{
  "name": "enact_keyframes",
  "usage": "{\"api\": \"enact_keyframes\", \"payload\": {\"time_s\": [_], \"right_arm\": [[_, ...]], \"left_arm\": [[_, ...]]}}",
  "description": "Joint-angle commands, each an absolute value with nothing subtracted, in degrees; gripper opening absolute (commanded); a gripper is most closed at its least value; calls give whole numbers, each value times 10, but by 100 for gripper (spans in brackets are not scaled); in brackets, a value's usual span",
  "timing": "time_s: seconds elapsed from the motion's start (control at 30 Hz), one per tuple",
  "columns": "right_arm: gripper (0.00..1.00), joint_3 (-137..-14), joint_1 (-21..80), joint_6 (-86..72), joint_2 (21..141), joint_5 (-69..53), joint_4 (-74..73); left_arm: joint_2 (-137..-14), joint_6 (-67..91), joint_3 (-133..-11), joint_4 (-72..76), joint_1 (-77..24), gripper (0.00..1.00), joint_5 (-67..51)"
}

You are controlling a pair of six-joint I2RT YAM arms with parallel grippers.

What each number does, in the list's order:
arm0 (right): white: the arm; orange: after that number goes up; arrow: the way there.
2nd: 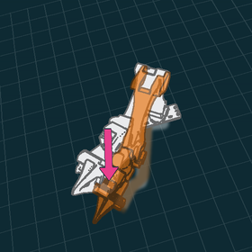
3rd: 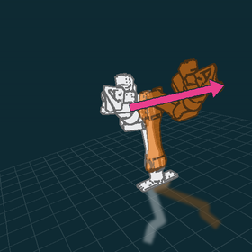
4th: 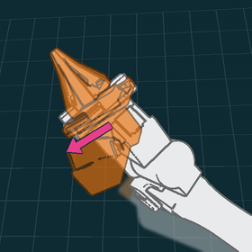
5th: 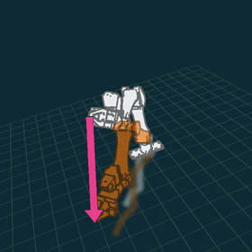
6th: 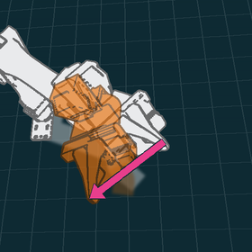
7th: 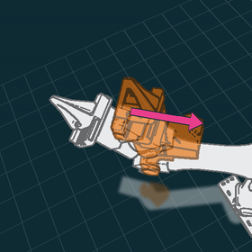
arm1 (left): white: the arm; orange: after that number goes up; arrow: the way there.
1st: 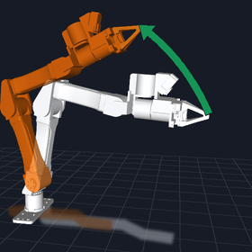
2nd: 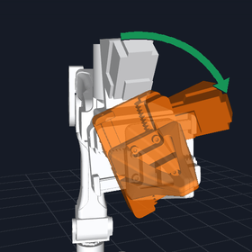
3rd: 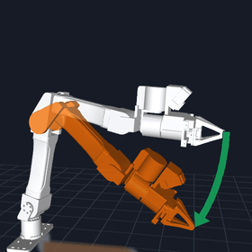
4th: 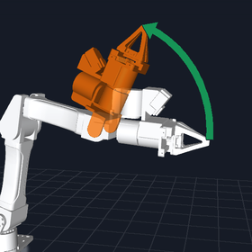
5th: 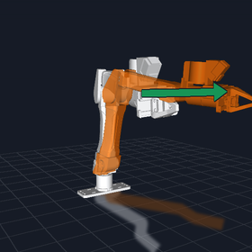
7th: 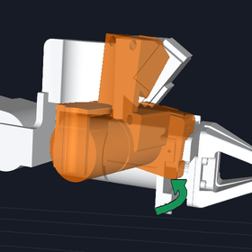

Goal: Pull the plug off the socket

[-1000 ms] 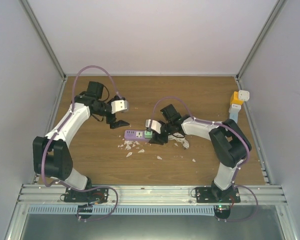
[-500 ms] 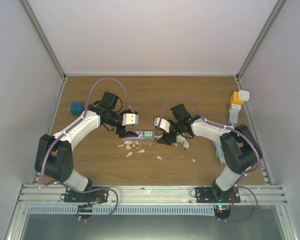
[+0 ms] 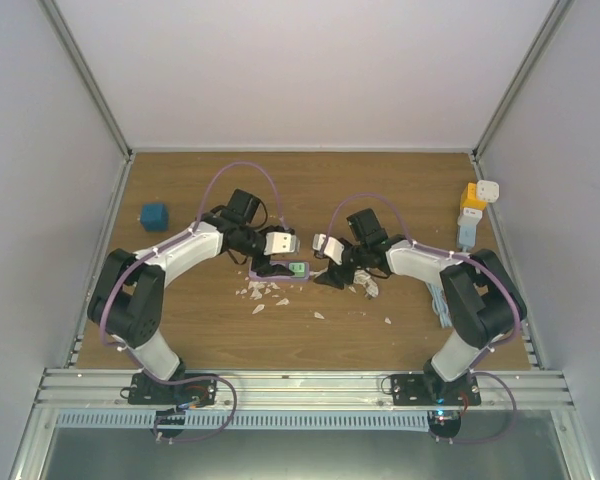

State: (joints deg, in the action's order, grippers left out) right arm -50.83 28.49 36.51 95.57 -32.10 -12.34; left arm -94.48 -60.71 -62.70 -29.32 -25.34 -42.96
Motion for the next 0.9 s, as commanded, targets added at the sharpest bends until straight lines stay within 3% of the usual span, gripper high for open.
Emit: {"api": "enact_keyframes", "payload": {"time_s": [0.0, 0.27, 0.57, 0.87], "right_arm": [[75, -524, 290, 359, 978, -332, -85], [76, -529, 306, 292, 987, -359, -58], [77, -451, 330, 223, 983, -338, 95], [74, -427, 330, 296, 1026, -339, 158]], "left_arm": [[-961, -595, -624, -253, -266, 70, -427], [-976, -595, -612, -236, -277, 65, -411], [-993, -602, -597, -216, -282, 56, -401], [-995, -607, -597, -219, -283, 38, -396]]}}
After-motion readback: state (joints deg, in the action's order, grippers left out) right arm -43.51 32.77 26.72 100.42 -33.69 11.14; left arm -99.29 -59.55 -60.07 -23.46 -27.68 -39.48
